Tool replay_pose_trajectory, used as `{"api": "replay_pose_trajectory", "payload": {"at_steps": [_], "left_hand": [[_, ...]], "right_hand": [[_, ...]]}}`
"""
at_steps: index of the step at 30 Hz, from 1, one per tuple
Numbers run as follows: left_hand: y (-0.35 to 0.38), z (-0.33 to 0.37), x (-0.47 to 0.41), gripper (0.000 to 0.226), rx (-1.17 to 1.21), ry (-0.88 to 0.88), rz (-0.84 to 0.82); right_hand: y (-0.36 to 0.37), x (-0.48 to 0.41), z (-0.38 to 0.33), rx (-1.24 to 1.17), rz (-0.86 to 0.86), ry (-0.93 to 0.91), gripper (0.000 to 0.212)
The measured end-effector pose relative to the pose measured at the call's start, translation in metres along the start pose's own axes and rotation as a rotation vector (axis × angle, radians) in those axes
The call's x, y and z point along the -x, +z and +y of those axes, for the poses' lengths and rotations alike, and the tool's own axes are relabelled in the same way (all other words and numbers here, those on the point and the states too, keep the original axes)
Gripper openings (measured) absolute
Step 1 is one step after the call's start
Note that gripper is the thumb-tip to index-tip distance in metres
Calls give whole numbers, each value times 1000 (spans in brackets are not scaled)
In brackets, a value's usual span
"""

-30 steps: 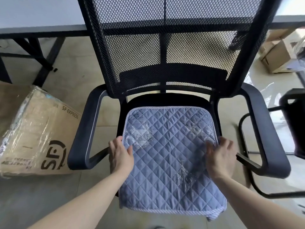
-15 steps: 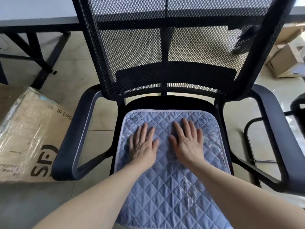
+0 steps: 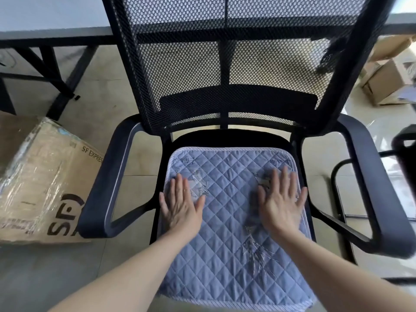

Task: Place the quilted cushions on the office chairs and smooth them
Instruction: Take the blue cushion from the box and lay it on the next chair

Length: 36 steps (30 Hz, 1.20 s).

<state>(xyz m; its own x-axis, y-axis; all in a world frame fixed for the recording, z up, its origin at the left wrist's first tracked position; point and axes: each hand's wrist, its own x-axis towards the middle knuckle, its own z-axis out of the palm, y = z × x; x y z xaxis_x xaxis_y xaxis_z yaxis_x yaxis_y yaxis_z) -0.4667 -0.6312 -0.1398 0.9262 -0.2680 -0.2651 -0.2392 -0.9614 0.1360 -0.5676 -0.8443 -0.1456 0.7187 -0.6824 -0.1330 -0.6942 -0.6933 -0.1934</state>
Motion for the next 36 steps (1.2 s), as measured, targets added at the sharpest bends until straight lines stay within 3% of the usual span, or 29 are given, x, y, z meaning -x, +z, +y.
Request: {"api": "replay_pose_trajectory", "payload": {"at_steps": [4,7,14,19,28,31,36], "left_hand": [[9,23,35,72,14,111,-30],[19,22,50,73,-37,140,-46],[18,-40,58,75,-135,104,-8],[9,-53,69,77,-99,53,-6],[13,14,129,71,-15,202,-68],[25,3,134,71,-61,180,-76],[31,-32,130,77,-107,88,-14]], "right_hand": [[10,48,-40,-34,-94,-162,69],[24,69,-40,-23,-141,-185,67],[18,67,45,59,-31,-25,64],[6,70,69,-33,-62,136,63],[20,142,-21,-49,-106,-94,65],[30,157,-19,-31,-140,-105,66],[26,156,21,38,-59,-37,71]]}}
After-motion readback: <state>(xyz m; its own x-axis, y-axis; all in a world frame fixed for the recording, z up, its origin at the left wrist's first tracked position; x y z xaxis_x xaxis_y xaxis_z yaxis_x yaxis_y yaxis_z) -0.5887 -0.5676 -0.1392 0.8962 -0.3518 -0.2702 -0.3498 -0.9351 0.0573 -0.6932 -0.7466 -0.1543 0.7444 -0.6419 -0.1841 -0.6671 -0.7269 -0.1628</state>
